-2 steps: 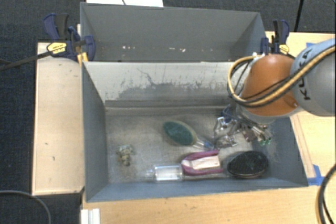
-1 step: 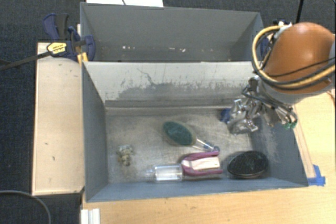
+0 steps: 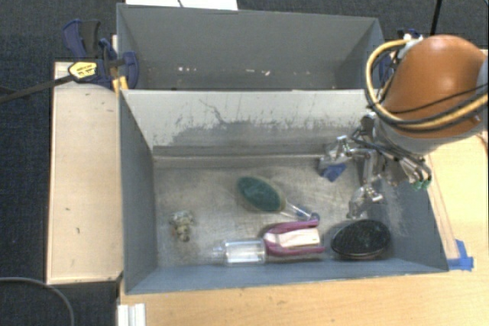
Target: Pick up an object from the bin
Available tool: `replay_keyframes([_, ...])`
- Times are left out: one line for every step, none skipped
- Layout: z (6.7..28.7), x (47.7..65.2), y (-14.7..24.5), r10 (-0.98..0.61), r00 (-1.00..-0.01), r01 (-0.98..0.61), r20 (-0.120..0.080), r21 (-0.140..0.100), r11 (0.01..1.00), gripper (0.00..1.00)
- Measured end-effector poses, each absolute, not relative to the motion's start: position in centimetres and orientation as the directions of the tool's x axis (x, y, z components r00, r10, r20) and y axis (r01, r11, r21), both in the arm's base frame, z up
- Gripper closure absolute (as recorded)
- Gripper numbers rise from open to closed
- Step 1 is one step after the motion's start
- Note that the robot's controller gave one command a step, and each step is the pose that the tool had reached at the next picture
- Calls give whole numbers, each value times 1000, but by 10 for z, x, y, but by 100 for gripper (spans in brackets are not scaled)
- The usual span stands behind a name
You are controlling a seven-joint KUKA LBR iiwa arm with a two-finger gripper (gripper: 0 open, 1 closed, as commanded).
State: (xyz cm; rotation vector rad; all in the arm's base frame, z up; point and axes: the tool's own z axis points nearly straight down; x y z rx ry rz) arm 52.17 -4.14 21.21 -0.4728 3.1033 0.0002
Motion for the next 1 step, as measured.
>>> replay_keyframes([120,490,-34,-332,-943,-332,6,4,943,0])
